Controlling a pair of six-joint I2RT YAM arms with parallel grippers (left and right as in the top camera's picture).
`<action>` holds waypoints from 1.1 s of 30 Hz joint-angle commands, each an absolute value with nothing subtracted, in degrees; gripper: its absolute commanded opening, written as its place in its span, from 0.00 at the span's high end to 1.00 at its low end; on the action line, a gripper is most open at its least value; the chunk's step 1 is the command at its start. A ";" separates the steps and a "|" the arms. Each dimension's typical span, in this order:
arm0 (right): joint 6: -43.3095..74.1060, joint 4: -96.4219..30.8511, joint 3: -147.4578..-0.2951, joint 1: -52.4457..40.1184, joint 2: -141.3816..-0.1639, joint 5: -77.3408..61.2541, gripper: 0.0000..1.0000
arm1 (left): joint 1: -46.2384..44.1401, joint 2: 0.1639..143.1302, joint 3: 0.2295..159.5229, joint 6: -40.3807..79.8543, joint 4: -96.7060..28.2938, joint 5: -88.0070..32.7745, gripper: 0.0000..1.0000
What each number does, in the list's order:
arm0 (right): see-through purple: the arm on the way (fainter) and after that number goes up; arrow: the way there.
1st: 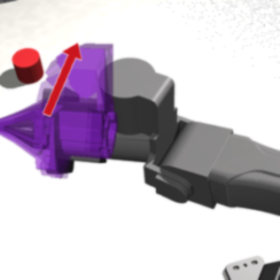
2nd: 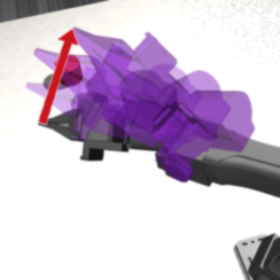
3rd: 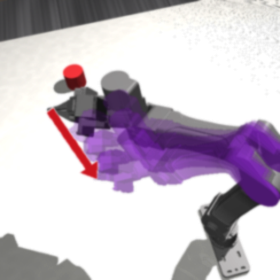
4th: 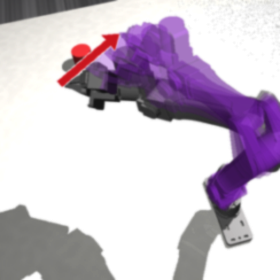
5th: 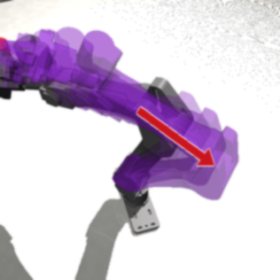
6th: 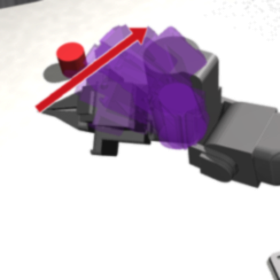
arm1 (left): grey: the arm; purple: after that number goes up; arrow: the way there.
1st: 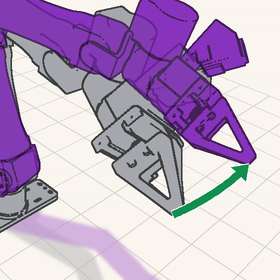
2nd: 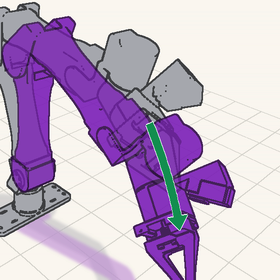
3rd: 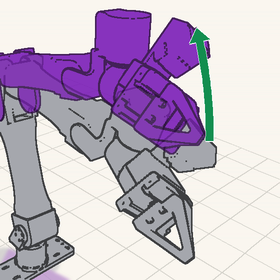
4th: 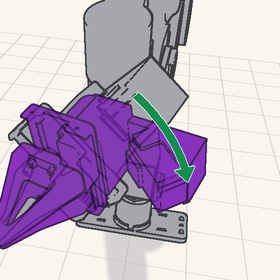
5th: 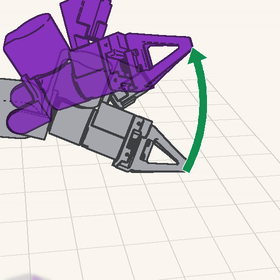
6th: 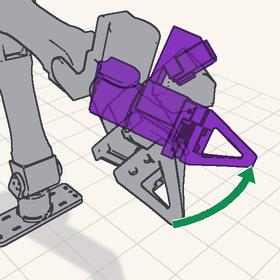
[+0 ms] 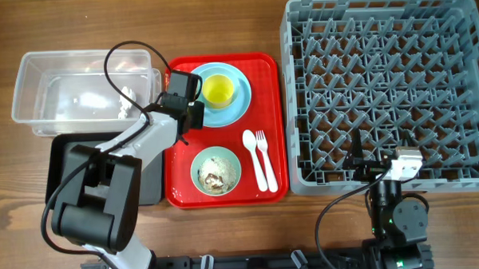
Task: Sort waste into correct bins and load items into the dishwasher rack
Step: 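Lower the left gripper and pinch the red wrapper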
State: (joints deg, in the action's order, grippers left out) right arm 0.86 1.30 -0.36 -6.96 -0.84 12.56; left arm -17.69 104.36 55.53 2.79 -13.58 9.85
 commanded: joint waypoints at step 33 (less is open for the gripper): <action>1.54 1.63 -0.30 -7.20 -0.58 13.52 0.00 | -17.85 99.66 55.46 5.23 -19.75 12.97 0.83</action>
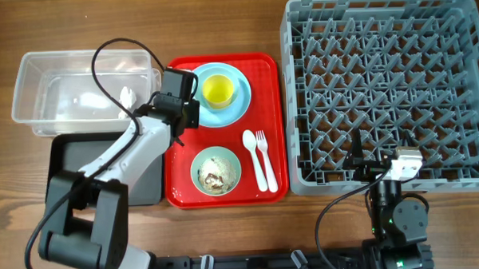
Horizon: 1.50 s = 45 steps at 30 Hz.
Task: Sort waste into correct bins and load items into the dishwasher rack
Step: 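Lower the left gripper and pinch the red wrapper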
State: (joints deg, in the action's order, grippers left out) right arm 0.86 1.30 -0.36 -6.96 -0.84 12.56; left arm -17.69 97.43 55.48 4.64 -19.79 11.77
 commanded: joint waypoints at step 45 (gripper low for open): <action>1.54 1.63 -0.30 -7.20 -0.58 13.52 0.00 | -17.85 107.20 55.46 6.85 -12.71 13.02 0.63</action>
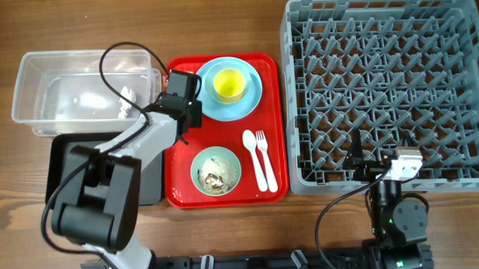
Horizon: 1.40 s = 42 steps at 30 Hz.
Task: Sort waste into correct bins and load items into the dishwasher rack
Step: 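Lower the left gripper and pinch the red wrapper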
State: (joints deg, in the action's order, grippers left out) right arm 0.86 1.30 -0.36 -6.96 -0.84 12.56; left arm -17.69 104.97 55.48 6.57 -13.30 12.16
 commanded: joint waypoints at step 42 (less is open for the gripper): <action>1.54 1.63 -0.30 -7.20 -0.58 13.54 0.00 | -14.96 105.73 55.46 8.01 -12.34 15.49 0.58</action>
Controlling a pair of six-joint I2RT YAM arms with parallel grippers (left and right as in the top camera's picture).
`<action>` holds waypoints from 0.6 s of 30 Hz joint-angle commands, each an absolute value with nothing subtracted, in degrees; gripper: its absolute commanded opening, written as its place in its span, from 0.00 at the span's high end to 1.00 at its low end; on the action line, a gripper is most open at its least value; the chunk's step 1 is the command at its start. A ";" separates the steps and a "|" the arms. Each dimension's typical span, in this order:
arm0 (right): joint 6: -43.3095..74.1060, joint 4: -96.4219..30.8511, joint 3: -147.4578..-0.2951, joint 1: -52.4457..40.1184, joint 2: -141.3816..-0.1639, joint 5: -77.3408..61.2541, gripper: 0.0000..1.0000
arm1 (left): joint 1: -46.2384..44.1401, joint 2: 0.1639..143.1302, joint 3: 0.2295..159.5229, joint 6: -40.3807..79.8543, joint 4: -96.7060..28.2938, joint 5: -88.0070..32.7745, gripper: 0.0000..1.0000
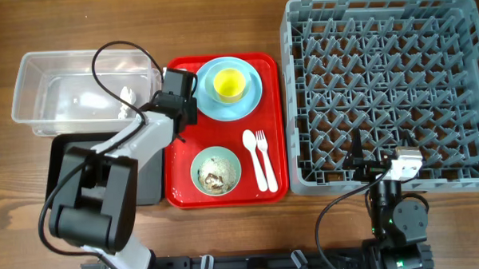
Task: Sort waste into correct bins and load items into the dishwasher rack
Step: 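Lower the left gripper and pinch the red wrapper, then carry the red wrapper left and release it into the clear bin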
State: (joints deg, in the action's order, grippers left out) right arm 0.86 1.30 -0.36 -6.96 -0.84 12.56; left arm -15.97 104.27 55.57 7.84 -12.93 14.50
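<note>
A red tray (176,193) holds a light blue plate (250,102) with a yellow cup (230,84) on it. Nearer the front are a green bowl (215,171) with food scraps, a white spoon (251,150) and a white fork (264,153). My left gripper (192,95) sits at the plate's left rim. Its wrist housing hides the fingers, so their state is unclear. The grey dishwasher rack (386,89) fills the right side. My right gripper (357,150) rests at the rack's front edge, seen edge-on.
A clear plastic bin (31,102) stands at the back left with small bits of waste inside. A black bin (60,157) sits in front of it, partly under my left arm. Bare wooden table surrounds everything.
My left wrist has shifted slightly back and left at the plate's rim. The plate, cup, bowl and cutlery stay put. The right arm has not moved.
At first my left gripper was at the left rim of the blue plate, which lay nearer the tray's left side. It stayed there as the arm's posture changed. By 1.4 s ago the plate and cup stood farther right and back, where they remain.
</note>
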 commanded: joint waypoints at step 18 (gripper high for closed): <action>1.54 1.63 -0.30 -7.20 -0.58 13.52 0.00 | -14.87 100.42 55.48 10.13 -13.04 9.89 0.96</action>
State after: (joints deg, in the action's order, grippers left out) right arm 0.86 1.30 -0.36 -6.96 -0.84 12.56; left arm -15.20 104.99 55.57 8.03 -12.64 10.61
